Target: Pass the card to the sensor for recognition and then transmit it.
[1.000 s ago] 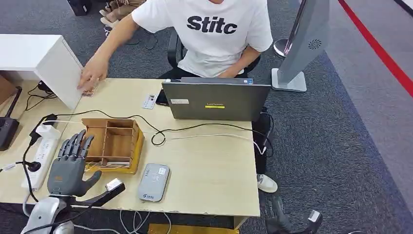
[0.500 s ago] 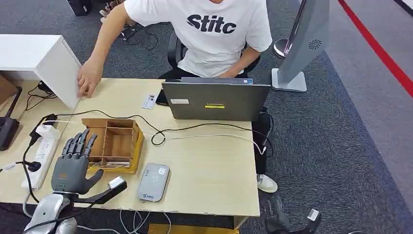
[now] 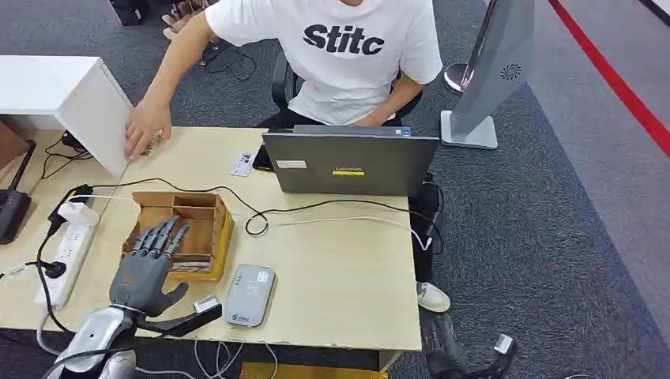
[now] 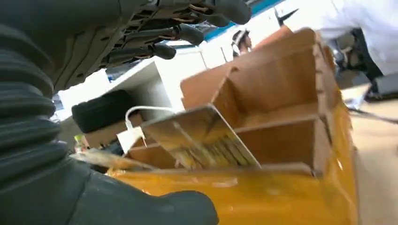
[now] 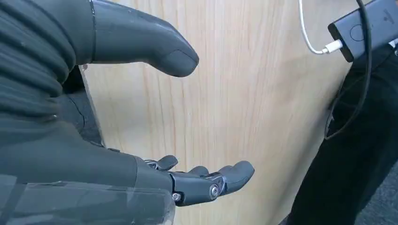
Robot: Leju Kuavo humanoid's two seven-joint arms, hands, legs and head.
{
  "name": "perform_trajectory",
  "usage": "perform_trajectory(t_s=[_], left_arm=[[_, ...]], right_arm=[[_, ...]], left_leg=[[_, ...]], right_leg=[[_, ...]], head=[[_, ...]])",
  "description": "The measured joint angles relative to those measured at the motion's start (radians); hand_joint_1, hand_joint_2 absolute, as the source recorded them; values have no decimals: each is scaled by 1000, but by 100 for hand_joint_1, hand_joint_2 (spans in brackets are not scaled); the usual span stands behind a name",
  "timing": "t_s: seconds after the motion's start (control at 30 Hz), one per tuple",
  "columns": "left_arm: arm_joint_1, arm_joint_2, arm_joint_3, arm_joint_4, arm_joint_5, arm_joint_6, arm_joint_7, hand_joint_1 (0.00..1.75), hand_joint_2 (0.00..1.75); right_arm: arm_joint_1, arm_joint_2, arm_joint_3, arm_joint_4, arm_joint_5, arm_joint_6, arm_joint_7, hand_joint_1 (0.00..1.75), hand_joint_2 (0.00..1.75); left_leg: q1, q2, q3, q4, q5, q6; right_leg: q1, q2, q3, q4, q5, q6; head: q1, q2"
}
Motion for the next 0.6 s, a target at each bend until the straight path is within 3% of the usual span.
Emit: perform_trajectory(t_s=[0.6], left_arm=[[13,47,-42,0,14,-38,4,0,175]], right_arm=[[0,0,4,0,18,-10,-13,0,175]], left_leg=[[0,0,0,0,0,0]], right_leg=[[0,0,0,0,0,0]], head=[[0,0]])
